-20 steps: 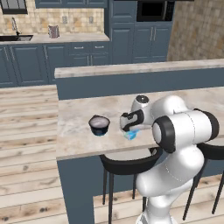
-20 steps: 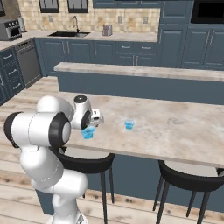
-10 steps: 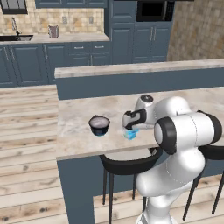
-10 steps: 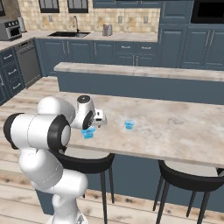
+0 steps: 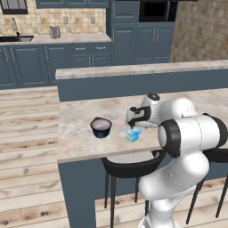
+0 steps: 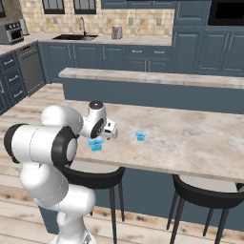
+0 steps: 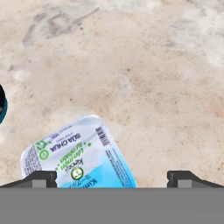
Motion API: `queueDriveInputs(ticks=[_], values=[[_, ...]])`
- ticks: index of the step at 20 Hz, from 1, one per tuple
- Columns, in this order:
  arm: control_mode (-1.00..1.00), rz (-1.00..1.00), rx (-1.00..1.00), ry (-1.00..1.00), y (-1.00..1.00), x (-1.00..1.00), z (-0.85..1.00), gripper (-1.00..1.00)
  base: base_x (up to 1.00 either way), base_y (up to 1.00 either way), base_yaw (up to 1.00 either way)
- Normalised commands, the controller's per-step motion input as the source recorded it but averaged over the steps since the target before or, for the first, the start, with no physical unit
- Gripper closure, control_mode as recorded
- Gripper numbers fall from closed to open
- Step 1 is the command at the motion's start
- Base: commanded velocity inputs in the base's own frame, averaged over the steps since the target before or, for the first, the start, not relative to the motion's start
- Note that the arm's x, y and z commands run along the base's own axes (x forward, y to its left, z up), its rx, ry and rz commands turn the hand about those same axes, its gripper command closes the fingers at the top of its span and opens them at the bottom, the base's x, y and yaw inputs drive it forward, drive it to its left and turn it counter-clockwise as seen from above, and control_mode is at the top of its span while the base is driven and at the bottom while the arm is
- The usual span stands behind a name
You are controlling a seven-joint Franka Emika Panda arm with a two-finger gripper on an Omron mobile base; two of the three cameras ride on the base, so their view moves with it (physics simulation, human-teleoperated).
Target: Stack the yogurt containers by placing the smaller containers on top of the larger containers.
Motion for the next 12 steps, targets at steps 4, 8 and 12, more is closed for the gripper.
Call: queueDriveInputs(ticks=[4,8,12], values=[[-1.00,-0.19,0.10,0.08,0.00,0.00,0.00,-1.00,0.00,0.00,0.00],[-1.00,-0.15,0.05,0.02,-0.01,-0.02,-0.01,-1.00,0.00,0.00,0.00],[-1.00,-0.15,0.00,0.00,0.01,0.00,-0.04,-1.00,0.00,0.00,0.00]])
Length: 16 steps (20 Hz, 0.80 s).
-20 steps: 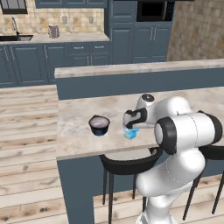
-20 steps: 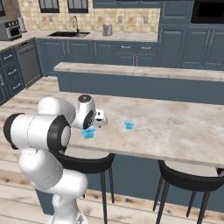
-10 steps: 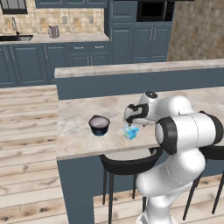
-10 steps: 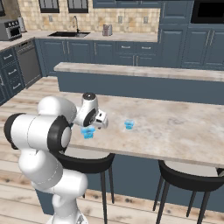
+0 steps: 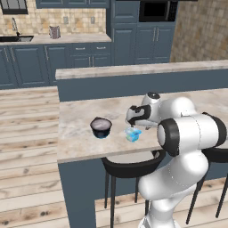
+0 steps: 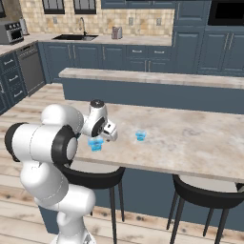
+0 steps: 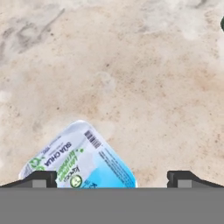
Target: Stack the yogurt containers by placing the smaller containers on top of the larger containers.
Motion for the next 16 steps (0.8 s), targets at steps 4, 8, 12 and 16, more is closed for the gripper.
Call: queueDriveInputs(ticks=[4,8,12,16], values=[[-1.00,-0.12,0.00,0.00,-0.02,-0.02,-0.05,-1.00,0.00,0.00,0.00],[-1.00,-0.13,0.05,0.00,-0.03,-0.09,-0.06,-1.00,0.00,0.00,0.00],[-1.00,-0.10,0.10,0.00,-0.11,-0.06,-0.02,-1.00,0.00,0.00,0.00],[-1.00,-0.05,0.14,0.00,-0.11,-0.07,0.00,-1.00,0.00,0.00,0.00]])
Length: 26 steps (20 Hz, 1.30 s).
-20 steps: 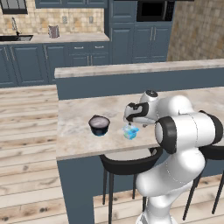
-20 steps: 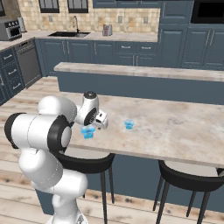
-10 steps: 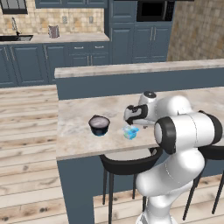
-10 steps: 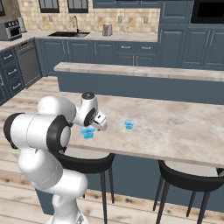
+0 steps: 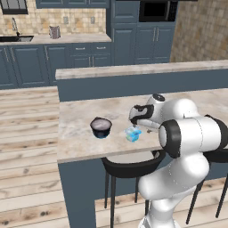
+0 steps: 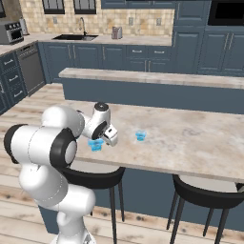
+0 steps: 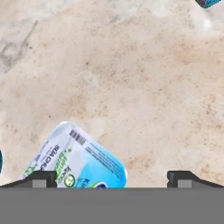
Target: Stack the yogurt containers by placing the smaller containers on top of the larger containers.
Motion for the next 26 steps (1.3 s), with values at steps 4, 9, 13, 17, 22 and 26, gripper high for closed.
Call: queueDriveInputs(ticks=[4,9,13,17,22,26], values=[[-1.00,-0.06,0.13,0.00,0.00,-0.04,0.00,-1.00,0.00,0.00,0.00],[-1.00,-0.10,0.08,0.00,0.06,-0.01,-0.01,-1.00,0.00,0.00,0.00],[-1.00,-0.07,0.08,0.00,0.00,0.00,0.00,-1.00,0.00,0.00,0.00],[-1.00,-0.06,0.04,0.00,0.00,0.00,-0.04,-1.00,0.00,0.00,0.00],[-1.00,-0.06,0.07,0.06,-0.01,-0.01,-0.08,-1.00,0.00,0.00,0.00],[-1.00,-0.04,0.10,0.08,0.00,-0.01,-0.10,-1.00,0.00,0.00,0.00]])
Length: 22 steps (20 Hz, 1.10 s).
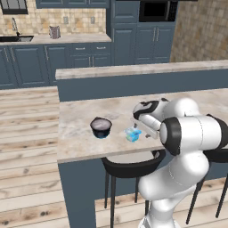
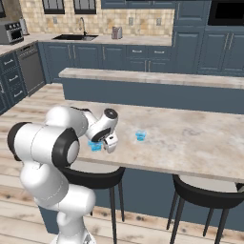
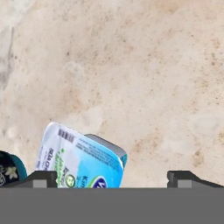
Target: Stack the yogurt containers by placing the smaller containers on top of the larger containers.
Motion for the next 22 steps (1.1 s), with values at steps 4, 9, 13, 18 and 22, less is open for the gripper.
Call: queueDriveInputs(ticks=[4,9,13,18,22], values=[[-1.00,-0.02,0.09,0.01,0.01,0.02,-0.08,-1.00,0.00,0.00,0.00],[-1.00,0.00,0.04,0.00,0.01,0.02,-0.07,-1.00,0.00,0.00,0.00],[-1.00,-0.02,0.01,0.02,0.02,0.02,-0.08,-1.00,0.00,0.00,0.00],[-1.00,-0.04,0.00,0.02,0.06,0.01,-0.10,-1.00,0.00,0.00,0.00],[-1.00,-0.02,0.00,0.00,0.06,0.07,-0.02,-1.00,0.00,0.00,0.00]])
